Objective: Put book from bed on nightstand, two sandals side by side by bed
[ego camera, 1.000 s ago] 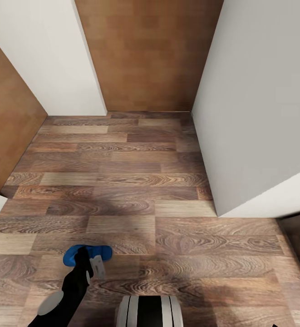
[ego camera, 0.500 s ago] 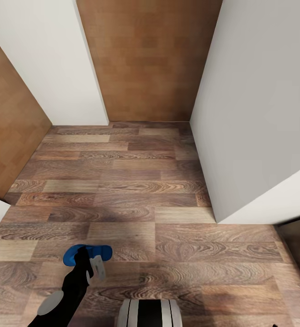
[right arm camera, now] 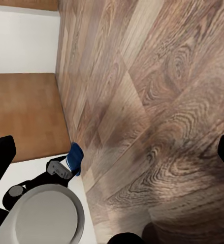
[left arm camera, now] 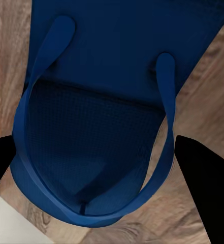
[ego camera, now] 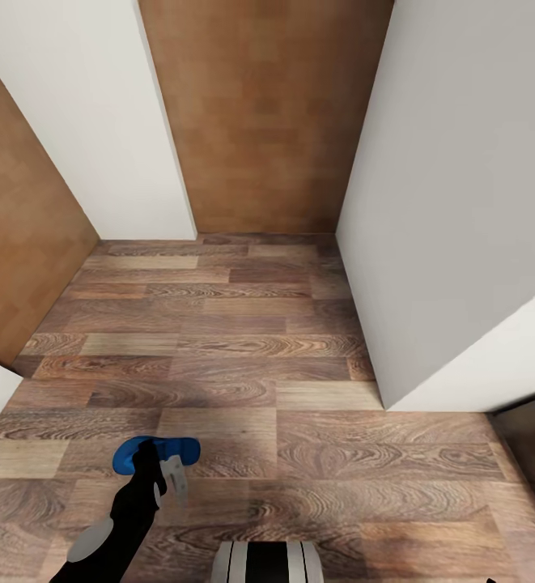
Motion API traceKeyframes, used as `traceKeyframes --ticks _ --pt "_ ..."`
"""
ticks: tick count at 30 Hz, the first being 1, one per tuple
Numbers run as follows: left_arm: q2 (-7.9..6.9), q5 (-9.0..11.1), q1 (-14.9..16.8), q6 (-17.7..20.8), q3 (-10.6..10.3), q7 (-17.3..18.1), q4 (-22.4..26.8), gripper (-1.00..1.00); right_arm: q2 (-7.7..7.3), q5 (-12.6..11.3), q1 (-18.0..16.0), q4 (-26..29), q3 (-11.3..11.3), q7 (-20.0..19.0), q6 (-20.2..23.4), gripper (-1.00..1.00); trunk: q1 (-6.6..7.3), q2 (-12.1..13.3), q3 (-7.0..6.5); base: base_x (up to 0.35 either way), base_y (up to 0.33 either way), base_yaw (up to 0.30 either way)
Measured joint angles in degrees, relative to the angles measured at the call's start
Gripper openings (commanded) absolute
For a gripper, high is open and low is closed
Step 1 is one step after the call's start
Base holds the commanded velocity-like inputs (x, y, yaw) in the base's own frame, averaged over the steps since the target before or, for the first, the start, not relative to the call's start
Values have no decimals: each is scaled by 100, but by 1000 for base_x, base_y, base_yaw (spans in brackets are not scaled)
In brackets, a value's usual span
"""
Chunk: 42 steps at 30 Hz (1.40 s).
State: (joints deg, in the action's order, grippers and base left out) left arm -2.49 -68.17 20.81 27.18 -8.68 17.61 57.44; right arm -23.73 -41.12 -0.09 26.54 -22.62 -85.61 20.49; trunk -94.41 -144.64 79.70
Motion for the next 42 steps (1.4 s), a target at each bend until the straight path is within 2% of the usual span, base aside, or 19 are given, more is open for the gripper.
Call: traceKeyframes --ticks 12,16,17,19,21,22,23,24,25,27,29,32,33,34,35,39,42 --pt "-7 40 0 0 5 30 33 -100 0 0 1 0 -2 -2 0 100 31 16 -266 0 0 0" --pt "-5 144 0 1 14 59 45 -100 0 0 -2 0 -2 0 0 100 41 22 -355 0 0 0" --pt "-3 265 0 2 15 64 46 -100 0 0 -1 0 -2 -1 0 100 44 23 -377 0 0 0" --pt "-8 684 0 -7 14 70 81 -100 0 0 0 0 -3 -1 0 100 49 26 -421 0 0 0" --pt "-14 949 0 -14 16 75 140 -100 0 0 -1 0 -2 -1 0 100 54 28 -466 0 0 0" --pt "-27 1267 0 -24 16 84 229 -100 0 0 -2 0 -2 -1 0 100 57 29 -488 0 0 0" --pt "-35 1418 0 -29 18 96 275 -100 -2 0 -2 0 -2 -1 0 100 59 31 -510 0 0 0" --pt "-49 1712 0 -35 19 154 353 -100 -4 0 -1 0 -3 -2 0 100 62 32 -532 0 0 0" --pt "-57 1853 0 -37 21 203 391 -100 -5 0 -1 0 -3 -2 0 100 64 34 -554 0 0 0" --pt "-94 2381 0 -38 22 557 577 -100 -12 0 0 0 -3 -2 0 100 70 36 -599 0 0 0" --pt "-131 2779 0 -39 29 1050 819 -100 -13 0 -1 0 -3 -2 0 100 75 39 -643 0 0 0" --pt "-149 3090 -1 -46 103 1600 1005 -100 -10 1 0 0 -3 -2 0 100 83 43 -709 0 0 0" --pt "-151 3243 -1 -47 188 1835 1052 -100 -10 0 -1 0 -3 -2 0 100 85 44 -732 0 0 0" --pt "-152 3308 0 -53 249 1944 1070 -100 -10 0 -1 0 -3 -2 0 100 88 46 -754 0 0 0" --pt "-152 3455 0 -59 399 2124 1094 -100 -9 1 0 0 -3 -2 0 100 90 47 -776 0 0 0" --pt "-158 3893 0 -154 898 2470 1113 -100 -11 1 -2 2 -3 -2 0 100 101 52 -865 0 0 0" --pt "-158 4399 -18 -452 1467 2793 1094 -100 -10 1 0 0 -3 -2 0 100 108 56 -931 0 0 0"
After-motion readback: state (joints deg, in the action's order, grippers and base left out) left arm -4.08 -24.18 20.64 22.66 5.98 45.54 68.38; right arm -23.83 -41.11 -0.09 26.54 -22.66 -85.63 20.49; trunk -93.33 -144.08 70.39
